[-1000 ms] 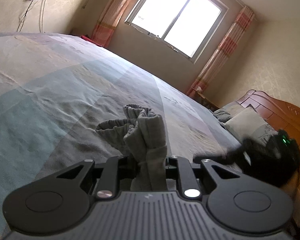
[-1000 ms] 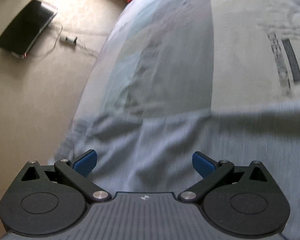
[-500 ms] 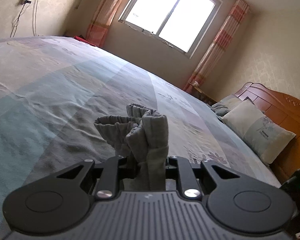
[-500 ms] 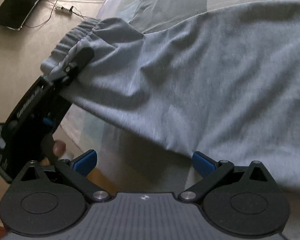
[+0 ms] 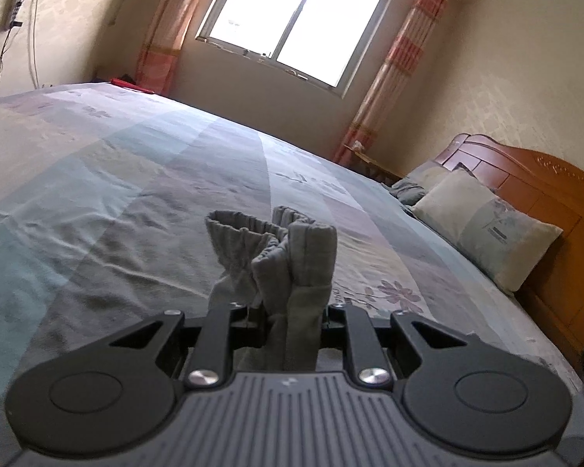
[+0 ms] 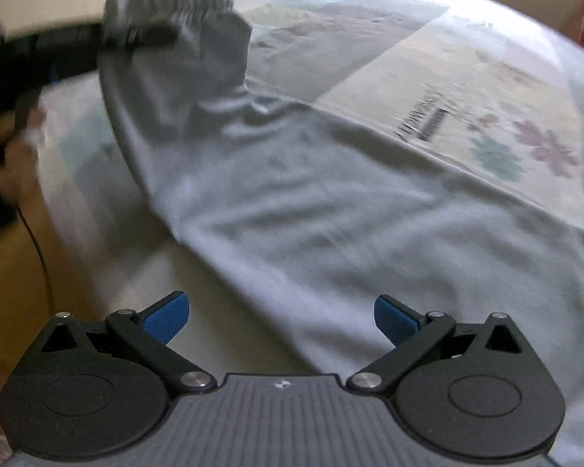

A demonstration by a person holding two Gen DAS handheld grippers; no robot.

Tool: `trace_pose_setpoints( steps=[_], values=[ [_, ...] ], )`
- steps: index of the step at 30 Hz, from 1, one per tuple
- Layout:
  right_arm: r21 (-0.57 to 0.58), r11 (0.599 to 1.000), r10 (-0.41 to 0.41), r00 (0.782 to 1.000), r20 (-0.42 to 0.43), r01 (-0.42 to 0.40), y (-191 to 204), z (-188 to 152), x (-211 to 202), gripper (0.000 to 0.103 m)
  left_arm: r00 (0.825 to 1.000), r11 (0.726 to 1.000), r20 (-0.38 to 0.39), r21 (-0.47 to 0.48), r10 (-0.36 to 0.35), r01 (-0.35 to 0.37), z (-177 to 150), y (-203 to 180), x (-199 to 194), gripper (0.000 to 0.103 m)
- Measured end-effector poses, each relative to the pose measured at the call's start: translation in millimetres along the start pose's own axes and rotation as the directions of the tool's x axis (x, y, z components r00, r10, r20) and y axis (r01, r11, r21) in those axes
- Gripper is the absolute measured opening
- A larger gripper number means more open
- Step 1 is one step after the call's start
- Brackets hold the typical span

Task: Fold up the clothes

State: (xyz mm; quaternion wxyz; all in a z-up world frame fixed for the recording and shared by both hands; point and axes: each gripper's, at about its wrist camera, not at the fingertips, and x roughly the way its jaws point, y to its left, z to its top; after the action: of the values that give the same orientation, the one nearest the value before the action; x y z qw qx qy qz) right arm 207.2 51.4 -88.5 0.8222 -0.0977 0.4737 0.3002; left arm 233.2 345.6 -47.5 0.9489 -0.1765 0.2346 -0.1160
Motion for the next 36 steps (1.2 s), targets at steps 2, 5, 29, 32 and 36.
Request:
trace_pose_setpoints(
  steps=[2,5,29,32,36],
  values=[
    [-0.017,1.0,-0.014,1.0,0.005,0.014,3,-10,-8,0.103,1.0,1.0,-0.007,0.007,-0.002,0.002,1,-8,1,0.016],
    [-0.014,1.0,0.002,1.0,0.014,-0.002,3,-20,-21,0.103,1.0,1.0,-0.024,0.024,-0.003,0.004,5,-21,4,0.016],
    [0.101,0.995,-0.024,0.996,0.082,0.015,-40,-51,-65,0.103,0.962,0.966,-0.233,0.178,-0.141,0.185,-34,-145,74,0.017],
    [0.11,0.994,-0.031,0.996,0.081,0.022,-43,-53,-65,0.103,0.953,0.957,-0.274,0.218,-0.126,0.189,-49,-155,86,0.017],
    [0.115,0.993,-0.04,0.996,0.079,0.031,-46,-54,-66,0.103,0.938,0.953,-0.329,0.234,-0.11,0.194,-69,-160,102,0.017]
  ],
)
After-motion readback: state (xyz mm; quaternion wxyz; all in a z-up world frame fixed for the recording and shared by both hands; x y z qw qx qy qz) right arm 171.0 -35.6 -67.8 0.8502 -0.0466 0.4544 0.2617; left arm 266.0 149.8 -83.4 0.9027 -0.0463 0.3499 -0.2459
